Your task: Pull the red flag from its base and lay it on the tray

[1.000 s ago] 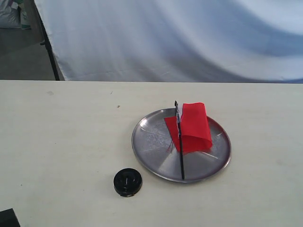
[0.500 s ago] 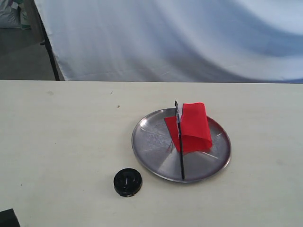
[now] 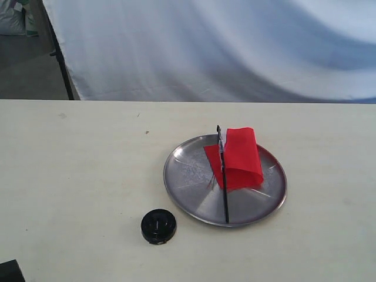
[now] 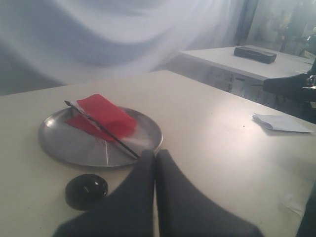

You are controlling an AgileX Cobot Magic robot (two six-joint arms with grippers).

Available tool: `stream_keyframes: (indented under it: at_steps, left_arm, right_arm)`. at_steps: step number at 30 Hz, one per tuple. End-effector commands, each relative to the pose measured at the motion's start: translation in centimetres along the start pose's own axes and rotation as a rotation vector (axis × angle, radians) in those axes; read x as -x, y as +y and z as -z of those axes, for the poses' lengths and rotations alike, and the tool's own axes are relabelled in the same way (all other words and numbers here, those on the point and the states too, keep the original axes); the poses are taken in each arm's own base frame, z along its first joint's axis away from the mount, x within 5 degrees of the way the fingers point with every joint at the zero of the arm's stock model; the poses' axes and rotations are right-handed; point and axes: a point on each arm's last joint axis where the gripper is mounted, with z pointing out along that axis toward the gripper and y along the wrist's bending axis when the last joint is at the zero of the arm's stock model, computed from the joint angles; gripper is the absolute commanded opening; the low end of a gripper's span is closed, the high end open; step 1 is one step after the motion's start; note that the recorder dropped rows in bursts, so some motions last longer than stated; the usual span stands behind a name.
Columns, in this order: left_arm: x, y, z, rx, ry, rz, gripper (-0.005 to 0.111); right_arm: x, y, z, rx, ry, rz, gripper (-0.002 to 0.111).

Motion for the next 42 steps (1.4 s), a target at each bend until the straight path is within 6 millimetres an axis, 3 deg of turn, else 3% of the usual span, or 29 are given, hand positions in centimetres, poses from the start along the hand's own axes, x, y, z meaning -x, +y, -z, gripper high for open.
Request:
stream_keyframes:
  at_steps: [1,22,25,27,31,36,42]
  left_arm:
    - [-0.1,0.0,0.0,-0.002,-0.001,-0.004,0.0]
    - [-0.1,-0.3,0.0,-0.029,0.0,0.009,0.0]
    - [1.1,-0.5,0.2,-0.043,-0.058,0.059,0.0]
    - [3.3,-1.1,0.5,-0.078,-0.163,0.012,0.0]
    - [4.9,-2.0,1.1,-0.137,-0.373,-0.247,0.0]
    - [4.3,-0.3,1.0,0.023,-0.44,-0.191,0.0]
    - [3.4,2.1,1.0,0.266,-0.349,-0.075,0.0]
  right_arm:
    - [0.0,0.0,0.0,-0.003,-0.01,0.01,0.0]
    - [0.0,0.0,0.0,-0.003,-0.01,0.01,0.0]
    - [0.0,0.0,0.0,-0.003,-0.01,0.01,0.0]
    - [0.0,0.0,0.0,-0.003,-0.01,0.01,0.0]
    - [0.0,0.0,0.0,-0.003,-0.01,0.01,0.0]
    - [0.0,0.0,0.0,-0.003,-0.01,0.01,0.0]
    - [0.0,0.0,0.0,-0.003,-0.01,0.01,0.0]
